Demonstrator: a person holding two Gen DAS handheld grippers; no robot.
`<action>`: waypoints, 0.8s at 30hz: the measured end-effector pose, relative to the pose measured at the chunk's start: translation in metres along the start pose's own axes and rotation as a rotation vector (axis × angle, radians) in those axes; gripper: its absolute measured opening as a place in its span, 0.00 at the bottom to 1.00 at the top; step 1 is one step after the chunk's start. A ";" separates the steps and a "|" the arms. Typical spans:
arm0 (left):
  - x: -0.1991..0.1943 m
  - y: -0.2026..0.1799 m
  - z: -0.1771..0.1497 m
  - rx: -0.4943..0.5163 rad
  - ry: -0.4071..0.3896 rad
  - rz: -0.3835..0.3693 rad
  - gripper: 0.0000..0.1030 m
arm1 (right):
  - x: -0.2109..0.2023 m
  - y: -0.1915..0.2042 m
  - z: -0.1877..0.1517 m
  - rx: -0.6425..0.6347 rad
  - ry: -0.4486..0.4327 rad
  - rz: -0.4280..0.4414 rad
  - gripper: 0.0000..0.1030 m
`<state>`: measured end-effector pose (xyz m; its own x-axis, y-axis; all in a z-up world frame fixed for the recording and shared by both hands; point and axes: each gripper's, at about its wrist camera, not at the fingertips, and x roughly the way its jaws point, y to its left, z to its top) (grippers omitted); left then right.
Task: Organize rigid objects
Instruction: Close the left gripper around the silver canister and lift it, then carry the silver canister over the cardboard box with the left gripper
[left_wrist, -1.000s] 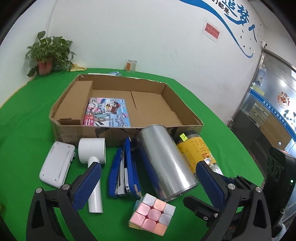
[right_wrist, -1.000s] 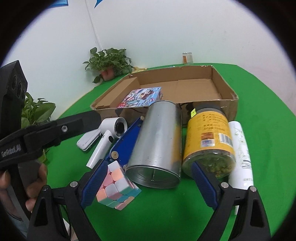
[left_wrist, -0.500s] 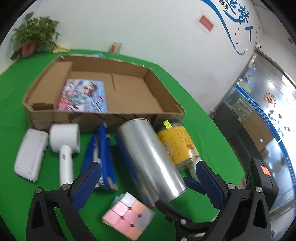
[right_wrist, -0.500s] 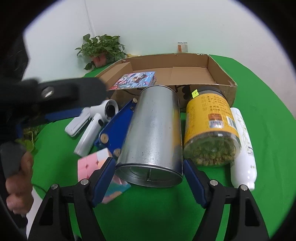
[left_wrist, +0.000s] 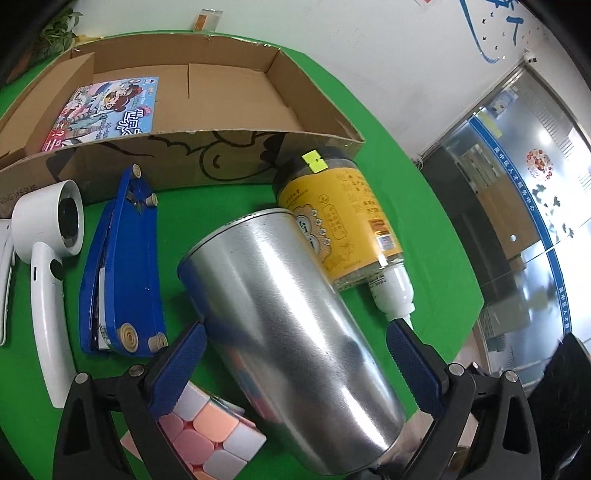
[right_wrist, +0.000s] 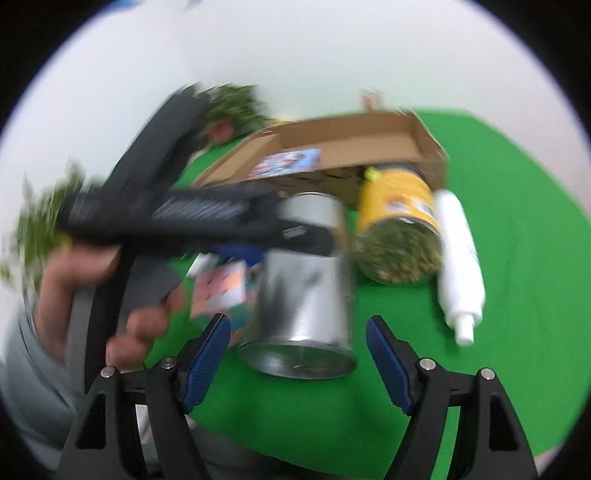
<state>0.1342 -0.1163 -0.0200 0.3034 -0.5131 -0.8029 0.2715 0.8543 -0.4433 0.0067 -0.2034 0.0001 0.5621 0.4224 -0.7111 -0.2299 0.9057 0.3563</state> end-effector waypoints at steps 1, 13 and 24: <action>0.003 0.000 0.001 -0.005 0.008 0.008 0.94 | 0.004 -0.013 0.004 0.066 0.020 0.012 0.74; 0.041 0.020 0.005 -0.092 0.079 -0.004 0.91 | 0.049 -0.003 0.022 0.083 0.202 0.101 0.78; 0.051 0.009 -0.026 -0.115 0.159 -0.049 0.91 | 0.057 0.003 0.026 0.074 0.204 0.090 0.79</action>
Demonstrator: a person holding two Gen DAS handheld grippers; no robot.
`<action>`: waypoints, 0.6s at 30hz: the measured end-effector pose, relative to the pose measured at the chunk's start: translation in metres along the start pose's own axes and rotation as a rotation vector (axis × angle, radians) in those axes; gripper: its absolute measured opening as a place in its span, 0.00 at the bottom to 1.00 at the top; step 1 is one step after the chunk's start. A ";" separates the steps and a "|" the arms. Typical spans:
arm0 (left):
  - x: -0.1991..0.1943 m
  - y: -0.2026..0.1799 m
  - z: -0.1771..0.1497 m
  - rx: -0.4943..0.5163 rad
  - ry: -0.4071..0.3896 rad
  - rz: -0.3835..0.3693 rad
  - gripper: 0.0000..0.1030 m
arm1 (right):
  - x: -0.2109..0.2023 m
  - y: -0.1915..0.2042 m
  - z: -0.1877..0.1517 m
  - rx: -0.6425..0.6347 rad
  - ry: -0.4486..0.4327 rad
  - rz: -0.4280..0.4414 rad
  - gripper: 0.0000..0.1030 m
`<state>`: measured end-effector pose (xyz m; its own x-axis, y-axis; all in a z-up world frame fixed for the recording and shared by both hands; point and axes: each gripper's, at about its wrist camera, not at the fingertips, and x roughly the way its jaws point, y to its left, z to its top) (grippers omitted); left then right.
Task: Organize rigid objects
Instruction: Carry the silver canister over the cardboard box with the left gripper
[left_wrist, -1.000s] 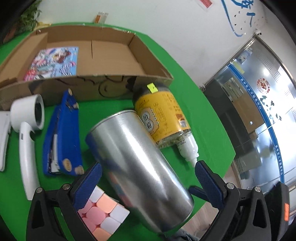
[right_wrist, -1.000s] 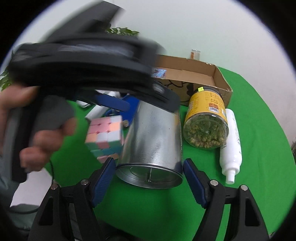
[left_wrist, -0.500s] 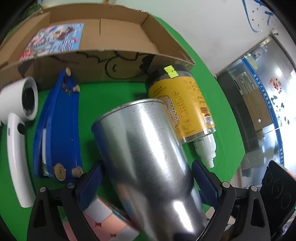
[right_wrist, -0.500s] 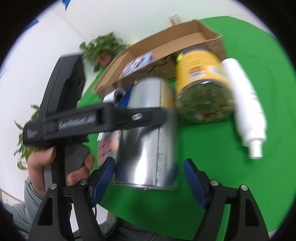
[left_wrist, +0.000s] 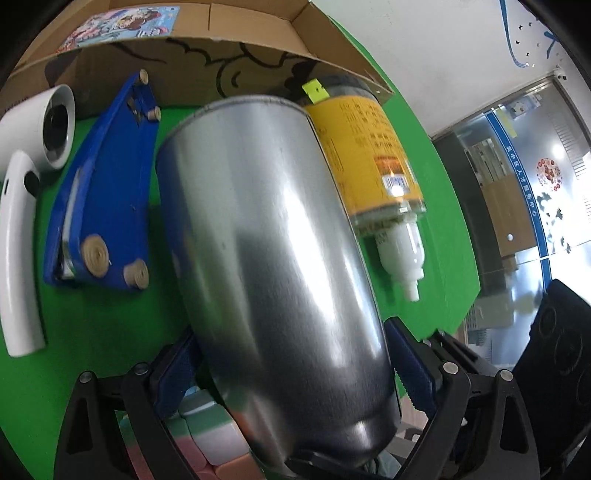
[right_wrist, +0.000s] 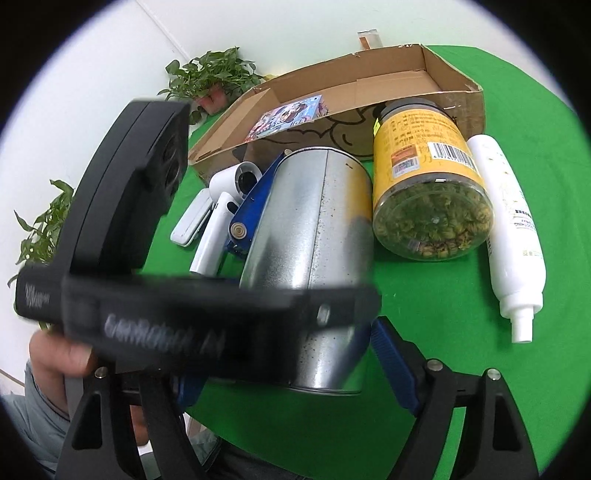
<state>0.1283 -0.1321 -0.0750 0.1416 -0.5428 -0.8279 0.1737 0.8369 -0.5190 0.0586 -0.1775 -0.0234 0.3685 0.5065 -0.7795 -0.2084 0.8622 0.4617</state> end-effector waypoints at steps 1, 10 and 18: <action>0.000 -0.001 -0.002 0.001 0.000 -0.001 0.91 | 0.000 -0.001 0.001 0.001 0.003 0.001 0.79; -0.012 -0.001 -0.010 0.022 -0.072 0.018 0.86 | 0.004 0.008 0.005 0.004 0.006 -0.011 0.79; -0.056 -0.012 0.002 0.086 -0.185 0.033 0.84 | -0.016 0.023 0.024 -0.032 -0.082 -0.006 0.79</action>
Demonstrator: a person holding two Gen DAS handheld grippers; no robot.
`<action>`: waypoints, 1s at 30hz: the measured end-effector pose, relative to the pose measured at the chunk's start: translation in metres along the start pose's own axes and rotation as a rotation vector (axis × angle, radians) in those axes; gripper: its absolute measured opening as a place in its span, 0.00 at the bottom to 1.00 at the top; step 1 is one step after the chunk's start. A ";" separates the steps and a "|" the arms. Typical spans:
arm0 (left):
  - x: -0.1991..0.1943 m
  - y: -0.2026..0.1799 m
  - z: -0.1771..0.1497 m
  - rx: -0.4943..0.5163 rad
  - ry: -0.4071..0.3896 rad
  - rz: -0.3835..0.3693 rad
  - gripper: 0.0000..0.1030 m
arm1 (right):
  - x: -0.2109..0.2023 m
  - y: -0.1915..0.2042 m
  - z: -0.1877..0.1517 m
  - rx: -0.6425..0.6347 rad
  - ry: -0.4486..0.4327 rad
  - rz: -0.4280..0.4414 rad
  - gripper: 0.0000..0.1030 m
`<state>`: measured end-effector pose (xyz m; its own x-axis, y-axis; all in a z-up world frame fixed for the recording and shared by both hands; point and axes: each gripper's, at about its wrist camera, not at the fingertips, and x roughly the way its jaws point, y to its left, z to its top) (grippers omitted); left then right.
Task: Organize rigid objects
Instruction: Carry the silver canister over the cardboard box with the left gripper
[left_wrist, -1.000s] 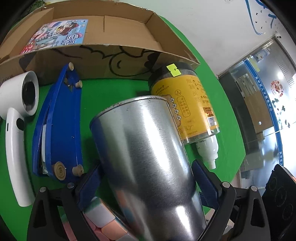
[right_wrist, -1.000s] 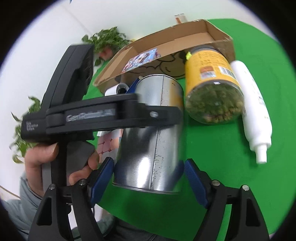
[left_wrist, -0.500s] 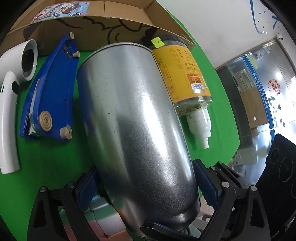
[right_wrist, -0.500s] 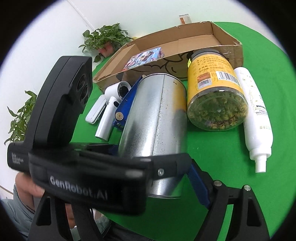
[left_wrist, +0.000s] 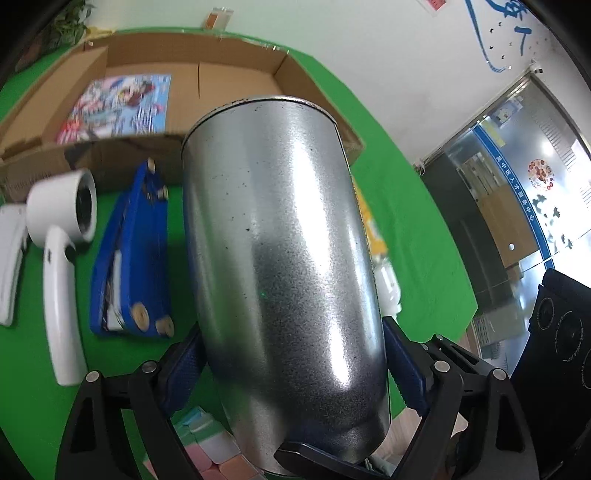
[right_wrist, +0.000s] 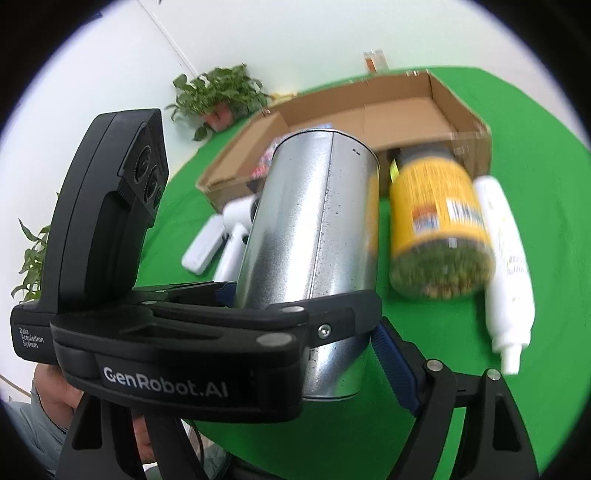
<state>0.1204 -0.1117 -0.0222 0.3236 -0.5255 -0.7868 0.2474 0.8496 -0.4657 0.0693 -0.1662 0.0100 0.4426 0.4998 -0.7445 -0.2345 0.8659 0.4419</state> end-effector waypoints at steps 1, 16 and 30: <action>-0.006 0.000 0.003 0.004 -0.014 -0.001 0.84 | -0.002 0.002 0.003 -0.008 -0.010 0.000 0.79; -0.089 -0.007 0.087 0.049 -0.173 0.021 0.84 | -0.023 0.036 0.091 -0.143 -0.118 0.009 0.79; -0.129 -0.025 0.169 0.100 -0.238 0.065 0.84 | -0.025 0.042 0.161 -0.199 -0.155 0.014 0.79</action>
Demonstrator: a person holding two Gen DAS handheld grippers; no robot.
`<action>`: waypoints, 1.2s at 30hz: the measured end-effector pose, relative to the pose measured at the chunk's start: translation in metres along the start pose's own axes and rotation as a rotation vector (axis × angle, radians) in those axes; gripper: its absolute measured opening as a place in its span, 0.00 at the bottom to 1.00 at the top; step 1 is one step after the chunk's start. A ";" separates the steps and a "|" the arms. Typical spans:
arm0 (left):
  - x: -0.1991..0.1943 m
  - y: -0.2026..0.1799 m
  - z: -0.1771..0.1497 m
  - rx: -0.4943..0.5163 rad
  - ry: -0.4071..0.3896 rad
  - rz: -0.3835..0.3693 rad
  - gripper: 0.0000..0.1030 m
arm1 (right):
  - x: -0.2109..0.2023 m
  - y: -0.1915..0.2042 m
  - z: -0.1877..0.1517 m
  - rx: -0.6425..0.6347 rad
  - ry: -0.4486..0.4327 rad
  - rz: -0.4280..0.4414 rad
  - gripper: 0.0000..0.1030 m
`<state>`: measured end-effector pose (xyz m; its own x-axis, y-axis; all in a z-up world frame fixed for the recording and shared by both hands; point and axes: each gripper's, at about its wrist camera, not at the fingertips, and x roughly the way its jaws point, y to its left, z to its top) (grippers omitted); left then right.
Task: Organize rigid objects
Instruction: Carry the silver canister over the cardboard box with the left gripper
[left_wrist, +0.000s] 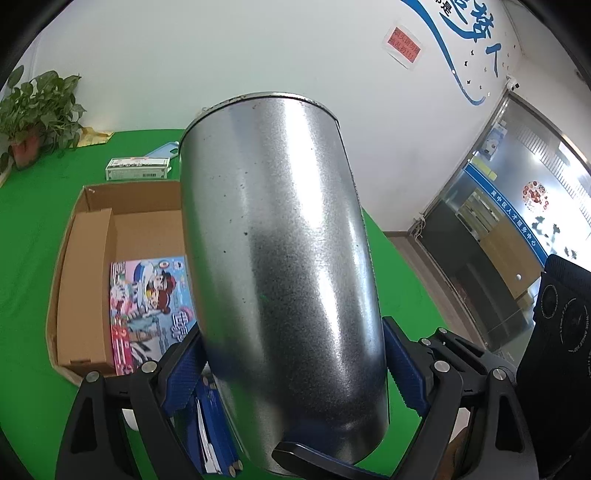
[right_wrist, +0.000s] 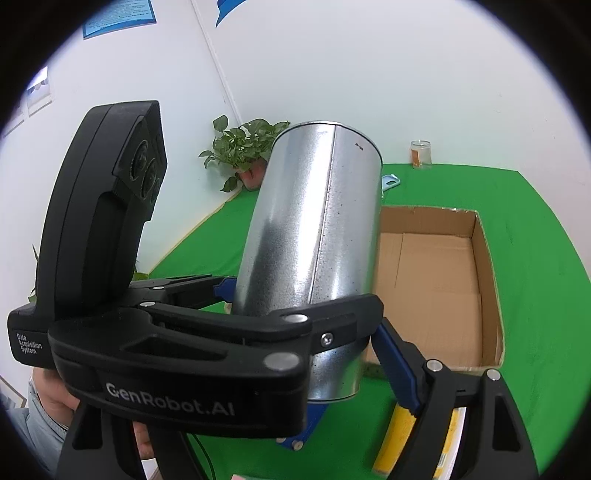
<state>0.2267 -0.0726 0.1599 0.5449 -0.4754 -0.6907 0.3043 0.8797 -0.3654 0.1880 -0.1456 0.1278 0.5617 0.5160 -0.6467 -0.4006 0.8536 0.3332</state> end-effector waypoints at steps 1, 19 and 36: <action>0.002 0.000 0.006 0.001 0.003 0.003 0.84 | 0.003 -0.003 0.004 -0.001 0.006 0.000 0.79; 0.104 0.042 0.036 -0.061 0.143 0.029 0.84 | 0.053 -0.033 0.002 0.048 0.138 0.043 0.79; 0.196 0.076 -0.001 -0.159 0.334 0.044 0.84 | 0.122 -0.082 -0.038 0.179 0.339 0.091 0.79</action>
<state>0.3554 -0.0988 -0.0039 0.2618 -0.4304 -0.8638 0.1468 0.9024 -0.4051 0.2617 -0.1559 -0.0044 0.2462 0.5629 -0.7890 -0.2885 0.8197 0.4948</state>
